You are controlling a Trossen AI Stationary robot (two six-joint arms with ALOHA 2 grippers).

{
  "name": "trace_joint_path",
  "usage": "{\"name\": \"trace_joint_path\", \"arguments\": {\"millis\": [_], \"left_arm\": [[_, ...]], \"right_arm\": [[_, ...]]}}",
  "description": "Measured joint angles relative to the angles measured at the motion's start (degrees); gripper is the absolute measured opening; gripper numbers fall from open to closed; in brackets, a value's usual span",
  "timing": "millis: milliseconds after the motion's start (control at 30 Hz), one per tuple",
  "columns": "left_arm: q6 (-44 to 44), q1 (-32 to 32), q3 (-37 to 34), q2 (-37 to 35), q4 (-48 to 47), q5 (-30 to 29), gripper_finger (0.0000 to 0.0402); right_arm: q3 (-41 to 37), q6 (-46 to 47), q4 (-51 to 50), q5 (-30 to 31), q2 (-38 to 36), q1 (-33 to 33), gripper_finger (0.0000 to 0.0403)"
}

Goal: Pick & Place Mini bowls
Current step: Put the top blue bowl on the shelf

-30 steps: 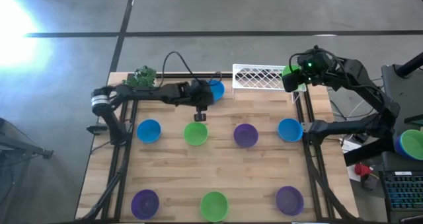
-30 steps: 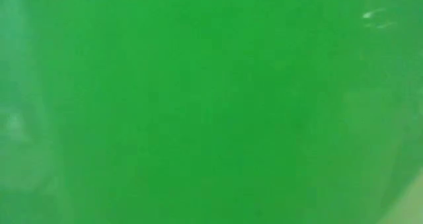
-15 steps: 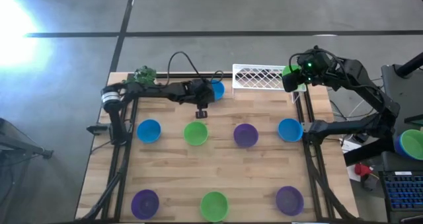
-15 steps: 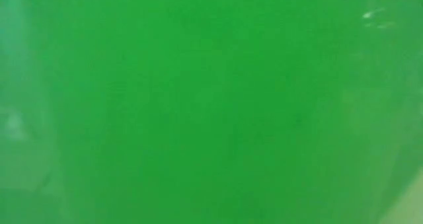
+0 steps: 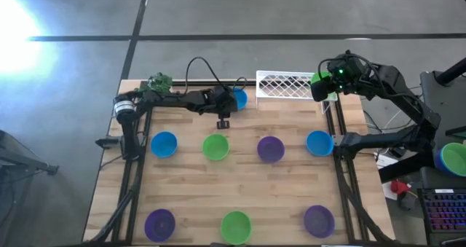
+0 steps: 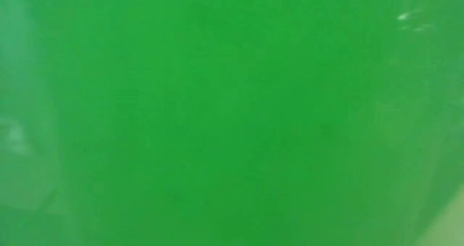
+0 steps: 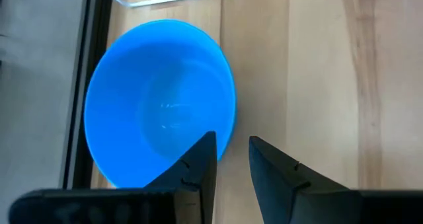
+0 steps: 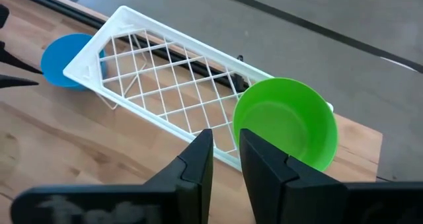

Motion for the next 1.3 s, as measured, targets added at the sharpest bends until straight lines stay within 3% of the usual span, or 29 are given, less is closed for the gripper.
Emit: {"name": "trace_joint_path", "arguments": {"millis": [1300], "left_arm": [[-1.3,0.4,-0.4,1.9,2.1,0.2,0.0092]], "right_arm": [[0.0,0.0,0.1,0.0,0.0,0.0,0.0072]]}}
